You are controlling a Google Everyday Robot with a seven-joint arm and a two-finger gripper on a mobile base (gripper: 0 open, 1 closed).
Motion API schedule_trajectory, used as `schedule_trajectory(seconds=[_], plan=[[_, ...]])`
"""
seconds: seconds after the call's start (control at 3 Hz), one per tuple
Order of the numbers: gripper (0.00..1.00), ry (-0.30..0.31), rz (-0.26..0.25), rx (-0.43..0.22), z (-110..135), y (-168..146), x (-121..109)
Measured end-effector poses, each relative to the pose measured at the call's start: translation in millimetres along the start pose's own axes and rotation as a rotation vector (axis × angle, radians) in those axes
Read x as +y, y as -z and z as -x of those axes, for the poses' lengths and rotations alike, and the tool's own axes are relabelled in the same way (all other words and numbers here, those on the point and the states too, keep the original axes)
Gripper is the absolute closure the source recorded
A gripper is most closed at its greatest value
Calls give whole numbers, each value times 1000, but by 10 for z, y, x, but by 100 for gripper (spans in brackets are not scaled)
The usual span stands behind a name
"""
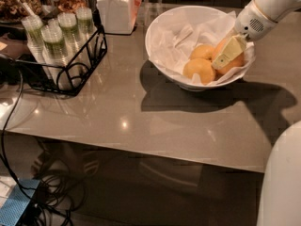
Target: Pick orange from white bowl
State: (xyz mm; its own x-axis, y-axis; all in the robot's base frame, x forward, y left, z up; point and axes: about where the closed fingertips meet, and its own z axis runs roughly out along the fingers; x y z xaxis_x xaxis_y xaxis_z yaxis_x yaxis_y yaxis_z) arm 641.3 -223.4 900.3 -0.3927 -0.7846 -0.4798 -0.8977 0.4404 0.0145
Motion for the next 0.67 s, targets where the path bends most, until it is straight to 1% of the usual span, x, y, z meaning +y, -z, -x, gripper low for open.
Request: schedule_trajectory(seconds=[0.67], plan=[[91,-1,-5,-3,-2,10,-10]])
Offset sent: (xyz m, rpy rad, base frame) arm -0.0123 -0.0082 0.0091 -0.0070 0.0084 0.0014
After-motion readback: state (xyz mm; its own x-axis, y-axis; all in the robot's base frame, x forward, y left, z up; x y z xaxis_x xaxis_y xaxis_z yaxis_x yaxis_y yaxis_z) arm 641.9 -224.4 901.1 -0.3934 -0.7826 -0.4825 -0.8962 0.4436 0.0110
